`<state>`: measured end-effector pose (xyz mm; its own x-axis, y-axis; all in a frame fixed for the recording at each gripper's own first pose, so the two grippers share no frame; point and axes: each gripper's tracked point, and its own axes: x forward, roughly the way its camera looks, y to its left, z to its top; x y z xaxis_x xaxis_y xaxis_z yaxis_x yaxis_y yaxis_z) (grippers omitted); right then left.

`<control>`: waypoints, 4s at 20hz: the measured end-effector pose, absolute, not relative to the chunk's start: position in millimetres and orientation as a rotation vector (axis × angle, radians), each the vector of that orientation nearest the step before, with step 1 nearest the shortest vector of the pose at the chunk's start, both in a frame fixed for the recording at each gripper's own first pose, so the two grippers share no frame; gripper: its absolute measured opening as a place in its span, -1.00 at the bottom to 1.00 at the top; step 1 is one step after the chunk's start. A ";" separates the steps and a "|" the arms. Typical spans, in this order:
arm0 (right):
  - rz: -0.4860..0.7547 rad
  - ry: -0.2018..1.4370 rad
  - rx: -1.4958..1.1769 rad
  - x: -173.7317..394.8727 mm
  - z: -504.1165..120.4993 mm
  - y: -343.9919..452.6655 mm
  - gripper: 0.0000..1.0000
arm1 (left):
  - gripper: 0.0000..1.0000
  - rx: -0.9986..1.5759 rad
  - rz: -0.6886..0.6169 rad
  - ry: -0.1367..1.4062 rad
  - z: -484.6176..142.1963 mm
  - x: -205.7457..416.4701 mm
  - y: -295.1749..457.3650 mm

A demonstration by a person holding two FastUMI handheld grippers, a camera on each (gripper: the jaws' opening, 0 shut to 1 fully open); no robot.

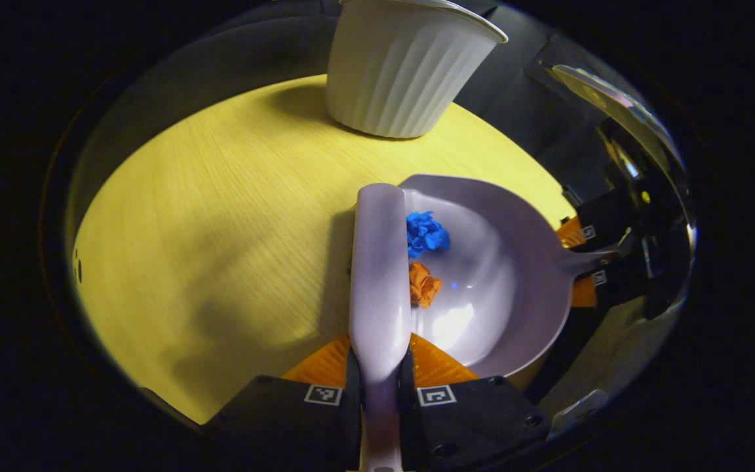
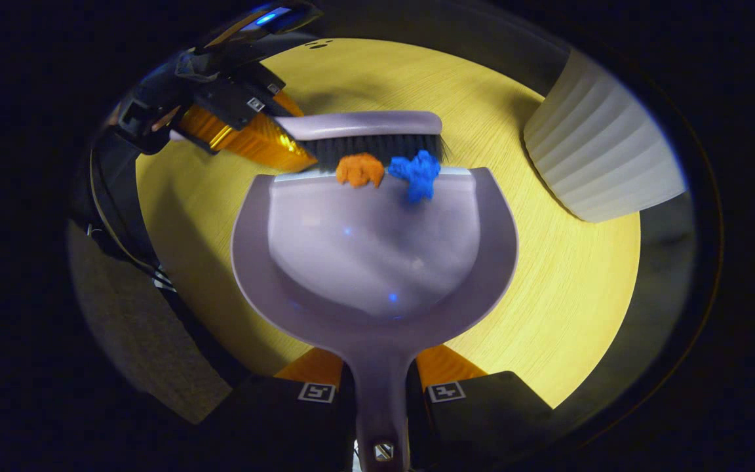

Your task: Pick up the small broom and dustpan from the desktop, sweep the trash into the dustpan with the broom, and then empty the trash into the garbage bin.

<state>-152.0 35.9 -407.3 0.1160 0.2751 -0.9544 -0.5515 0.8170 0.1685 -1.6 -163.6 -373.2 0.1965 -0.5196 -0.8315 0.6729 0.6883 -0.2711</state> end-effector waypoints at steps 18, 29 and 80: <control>0.329 1.247 -0.050 -154.3 -363.0 10.1 -0.28 | -0.46 0.019 -0.455 0.870 -301.0 -21.1 -65.1; 0.087 1.153 0.069 -106.4 -324.5 -16.1 -0.28 | -0.48 -0.053 -0.424 0.929 -347.8 -61.8 -27.2; 0.374 1.105 -0.145 -237.4 -229.7 72.8 -0.31 | -0.46 0.002 -0.290 0.990 -357.0 -58.1 -3.9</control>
